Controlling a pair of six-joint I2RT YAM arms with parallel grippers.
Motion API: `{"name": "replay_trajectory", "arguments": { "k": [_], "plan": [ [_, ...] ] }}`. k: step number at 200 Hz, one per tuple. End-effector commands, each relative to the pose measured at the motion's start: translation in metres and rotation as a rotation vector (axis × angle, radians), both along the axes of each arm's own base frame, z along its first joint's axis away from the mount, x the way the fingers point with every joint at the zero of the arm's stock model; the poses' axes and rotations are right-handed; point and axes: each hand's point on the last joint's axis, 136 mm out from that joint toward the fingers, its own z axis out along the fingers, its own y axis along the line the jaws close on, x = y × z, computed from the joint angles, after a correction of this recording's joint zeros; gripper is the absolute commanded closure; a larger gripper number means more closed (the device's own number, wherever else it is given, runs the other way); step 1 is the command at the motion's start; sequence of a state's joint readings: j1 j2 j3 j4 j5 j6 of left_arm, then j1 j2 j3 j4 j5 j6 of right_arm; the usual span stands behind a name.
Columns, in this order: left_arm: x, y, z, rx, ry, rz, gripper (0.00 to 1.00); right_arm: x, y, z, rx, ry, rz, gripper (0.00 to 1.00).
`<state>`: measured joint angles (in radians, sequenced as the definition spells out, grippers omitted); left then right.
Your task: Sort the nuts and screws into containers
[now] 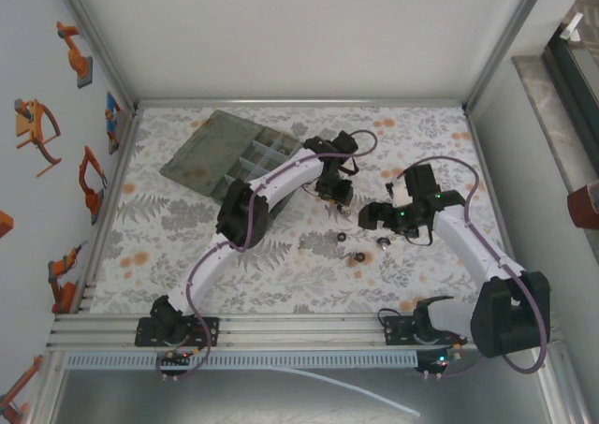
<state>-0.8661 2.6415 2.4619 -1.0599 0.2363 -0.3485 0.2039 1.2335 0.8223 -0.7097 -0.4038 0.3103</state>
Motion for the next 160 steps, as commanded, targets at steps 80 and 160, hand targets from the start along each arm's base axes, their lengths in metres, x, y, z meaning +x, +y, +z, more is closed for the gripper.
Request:
{"name": "replay_trajectory", "arguments": {
  "k": [80,160],
  "plan": [
    [0.010,0.051,-0.008,0.229,-0.068,0.033,0.86,0.039,0.006,0.003,0.048,-0.025,0.023,0.01],
    [-0.004,0.055,0.011,0.207,0.017,0.087,0.68,0.057,0.001,0.004,0.121,-0.047,-0.008,0.02]
  ]
}}
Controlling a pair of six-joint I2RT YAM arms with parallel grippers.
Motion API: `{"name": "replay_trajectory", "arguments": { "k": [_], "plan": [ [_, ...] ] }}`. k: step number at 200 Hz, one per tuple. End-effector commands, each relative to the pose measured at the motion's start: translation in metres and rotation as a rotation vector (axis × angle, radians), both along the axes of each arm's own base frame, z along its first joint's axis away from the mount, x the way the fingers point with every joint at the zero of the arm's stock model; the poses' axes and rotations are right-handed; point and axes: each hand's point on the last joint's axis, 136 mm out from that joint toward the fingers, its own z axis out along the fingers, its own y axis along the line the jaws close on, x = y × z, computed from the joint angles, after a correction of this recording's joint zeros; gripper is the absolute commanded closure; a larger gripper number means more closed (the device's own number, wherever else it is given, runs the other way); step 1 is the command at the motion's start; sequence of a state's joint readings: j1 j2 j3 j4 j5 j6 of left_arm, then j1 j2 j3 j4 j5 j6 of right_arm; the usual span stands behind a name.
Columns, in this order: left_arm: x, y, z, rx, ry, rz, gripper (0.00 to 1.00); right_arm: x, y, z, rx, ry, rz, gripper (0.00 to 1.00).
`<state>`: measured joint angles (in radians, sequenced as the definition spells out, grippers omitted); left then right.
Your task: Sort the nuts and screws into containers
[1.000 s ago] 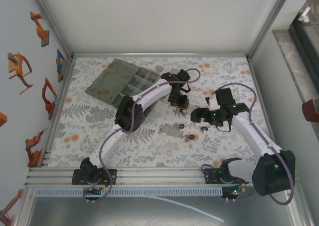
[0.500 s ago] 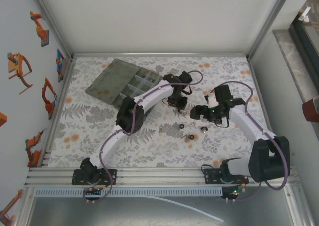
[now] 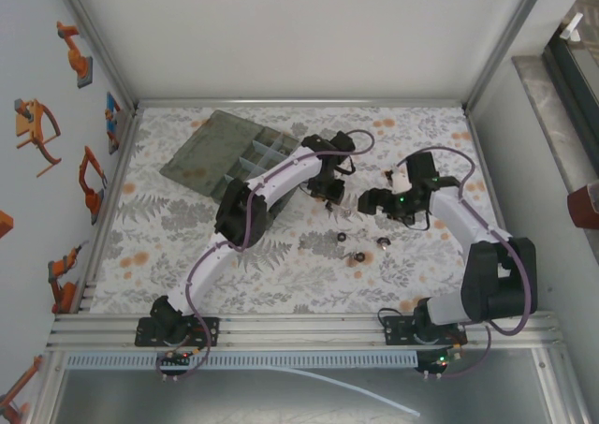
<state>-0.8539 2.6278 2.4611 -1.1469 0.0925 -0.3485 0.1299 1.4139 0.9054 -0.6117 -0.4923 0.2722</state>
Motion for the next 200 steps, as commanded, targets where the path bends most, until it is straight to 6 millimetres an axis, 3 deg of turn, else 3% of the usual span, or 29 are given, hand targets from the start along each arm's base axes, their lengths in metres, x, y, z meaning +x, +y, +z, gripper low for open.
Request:
{"name": "replay_trajectory", "arguments": {
  "k": [1,40,86,128,154,177,200],
  "plan": [
    [-0.016,0.021,0.013,0.057,0.074,0.053,0.68,0.013,0.000,0.010,0.049,-0.043,0.000,0.02],
    [-0.025,0.019,0.008,0.061,0.116,0.072,0.63,0.027,-0.008,0.015,0.068,-0.071,-0.006,0.02],
    [-0.031,0.030,-0.006,0.135,0.130,0.075,0.76,0.042,-0.013,0.039,0.029,-0.167,0.014,0.02],
    [-0.016,0.034,-0.002,0.139,0.084,0.048,0.88,0.047,-0.015,0.049,0.040,-0.201,-0.034,0.02],
    [-0.002,0.028,0.016,0.072,0.039,0.023,0.93,0.049,-0.016,0.054,0.030,-0.222,-0.030,0.02],
    [0.014,0.017,0.049,-0.024,-0.045,-0.006,0.94,0.052,-0.018,0.060,0.010,-0.259,-0.012,0.02],
    [0.035,0.019,0.084,-0.107,-0.111,0.029,0.94,0.061,-0.018,0.066,-0.006,-0.297,0.021,0.02]
  ]
}}
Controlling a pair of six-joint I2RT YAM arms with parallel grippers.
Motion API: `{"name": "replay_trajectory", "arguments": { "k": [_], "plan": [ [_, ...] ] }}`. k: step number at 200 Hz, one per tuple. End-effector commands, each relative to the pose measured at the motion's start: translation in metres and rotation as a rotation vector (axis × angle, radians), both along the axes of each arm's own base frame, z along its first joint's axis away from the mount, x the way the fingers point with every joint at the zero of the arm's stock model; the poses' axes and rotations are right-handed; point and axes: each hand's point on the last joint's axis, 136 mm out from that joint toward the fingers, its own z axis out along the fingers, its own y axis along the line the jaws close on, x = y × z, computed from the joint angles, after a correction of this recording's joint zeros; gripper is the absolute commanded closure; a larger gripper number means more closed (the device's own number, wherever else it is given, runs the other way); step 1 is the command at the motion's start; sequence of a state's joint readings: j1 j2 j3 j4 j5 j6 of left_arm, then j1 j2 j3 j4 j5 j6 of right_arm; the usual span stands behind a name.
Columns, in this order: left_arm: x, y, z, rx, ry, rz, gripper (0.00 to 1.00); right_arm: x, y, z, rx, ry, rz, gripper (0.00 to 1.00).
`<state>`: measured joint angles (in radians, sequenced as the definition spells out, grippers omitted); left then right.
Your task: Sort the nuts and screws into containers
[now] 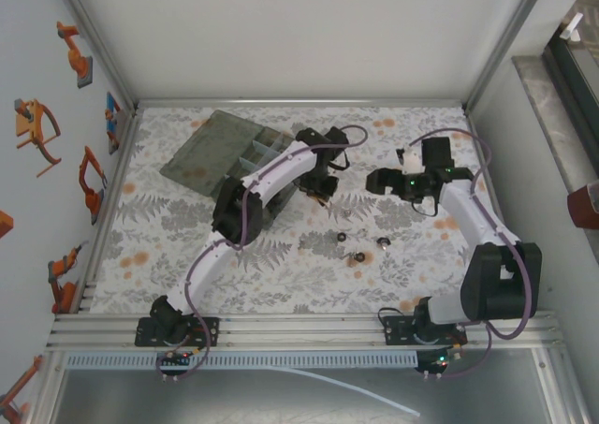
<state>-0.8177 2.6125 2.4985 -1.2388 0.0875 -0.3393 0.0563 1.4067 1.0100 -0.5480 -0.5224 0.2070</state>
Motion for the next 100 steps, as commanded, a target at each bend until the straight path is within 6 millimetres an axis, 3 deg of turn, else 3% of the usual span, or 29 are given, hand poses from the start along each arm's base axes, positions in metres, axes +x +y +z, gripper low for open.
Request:
{"name": "replay_trajectory", "arguments": {
  "k": [1,55,100],
  "plan": [
    [0.029,-0.004,0.069,-0.140,-0.137,0.003,0.94,0.016,-0.002,0.020,-0.031,-0.093,0.027,0.02],
    [0.064,0.025,0.123,-0.218,-0.262,0.060,0.95,0.053,0.005,0.037,-0.001,-0.193,0.052,0.02],
    [0.082,0.072,0.127,-0.153,-0.301,0.190,0.95,0.070,0.022,0.037,0.088,-0.183,0.102,0.03]
  ]
}}
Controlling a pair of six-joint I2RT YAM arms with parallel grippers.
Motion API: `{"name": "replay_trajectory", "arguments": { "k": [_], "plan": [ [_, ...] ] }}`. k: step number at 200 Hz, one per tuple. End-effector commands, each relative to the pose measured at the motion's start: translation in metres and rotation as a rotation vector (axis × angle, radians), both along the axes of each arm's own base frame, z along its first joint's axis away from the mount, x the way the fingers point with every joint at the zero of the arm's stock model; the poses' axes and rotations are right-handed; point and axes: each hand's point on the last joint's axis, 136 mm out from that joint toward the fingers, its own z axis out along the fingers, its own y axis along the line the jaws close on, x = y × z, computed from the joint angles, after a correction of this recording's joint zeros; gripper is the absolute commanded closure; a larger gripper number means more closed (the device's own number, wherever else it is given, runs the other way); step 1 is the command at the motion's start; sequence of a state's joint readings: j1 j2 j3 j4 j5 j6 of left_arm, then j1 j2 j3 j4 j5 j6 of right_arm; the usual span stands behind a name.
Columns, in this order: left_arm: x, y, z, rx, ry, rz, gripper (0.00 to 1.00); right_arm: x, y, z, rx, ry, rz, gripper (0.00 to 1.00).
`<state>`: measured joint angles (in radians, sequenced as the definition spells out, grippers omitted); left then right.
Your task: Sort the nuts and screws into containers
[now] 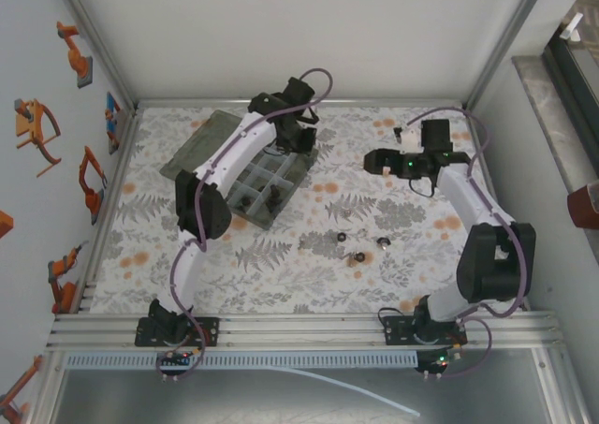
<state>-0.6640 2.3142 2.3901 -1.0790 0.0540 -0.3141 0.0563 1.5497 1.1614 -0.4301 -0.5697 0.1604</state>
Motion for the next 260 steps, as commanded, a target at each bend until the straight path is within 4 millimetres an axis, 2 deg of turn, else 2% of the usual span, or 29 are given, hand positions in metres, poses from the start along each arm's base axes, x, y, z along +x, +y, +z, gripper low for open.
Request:
{"name": "replay_trajectory", "arguments": {
  "k": [1,27,47,75,110,193,220,260],
  "plan": [
    [0.005,0.023,-0.006,0.046,-0.006,0.061,0.95,0.012,0.012,0.012,0.062,-0.033,0.049,0.03],
    [0.001,0.046,-0.016,0.083,0.021,0.144,0.95,0.015,0.021,0.011,0.085,0.001,0.078,0.03],
    [-0.006,0.065,-0.016,0.102,0.033,0.211,0.95,0.018,0.026,0.010,0.103,0.021,0.078,0.03],
    [-0.021,0.101,-0.028,0.130,0.077,0.320,0.96,0.022,0.040,0.002,0.116,0.057,0.103,0.03],
    [-0.030,0.124,-0.045,0.139,0.123,0.365,0.96,0.024,0.053,0.000,0.121,0.084,0.124,0.03],
    [-0.019,0.138,-0.068,0.165,0.179,0.363,0.92,0.018,0.056,0.007,0.101,0.080,0.094,0.04],
    [-0.020,0.139,-0.075,0.177,0.194,0.342,0.89,0.007,0.060,0.006,0.095,0.085,0.092,0.04],
    [-0.022,0.139,-0.076,0.166,0.182,0.336,0.76,-0.015,0.055,0.008,0.095,0.086,0.055,0.04]
  ]
}}
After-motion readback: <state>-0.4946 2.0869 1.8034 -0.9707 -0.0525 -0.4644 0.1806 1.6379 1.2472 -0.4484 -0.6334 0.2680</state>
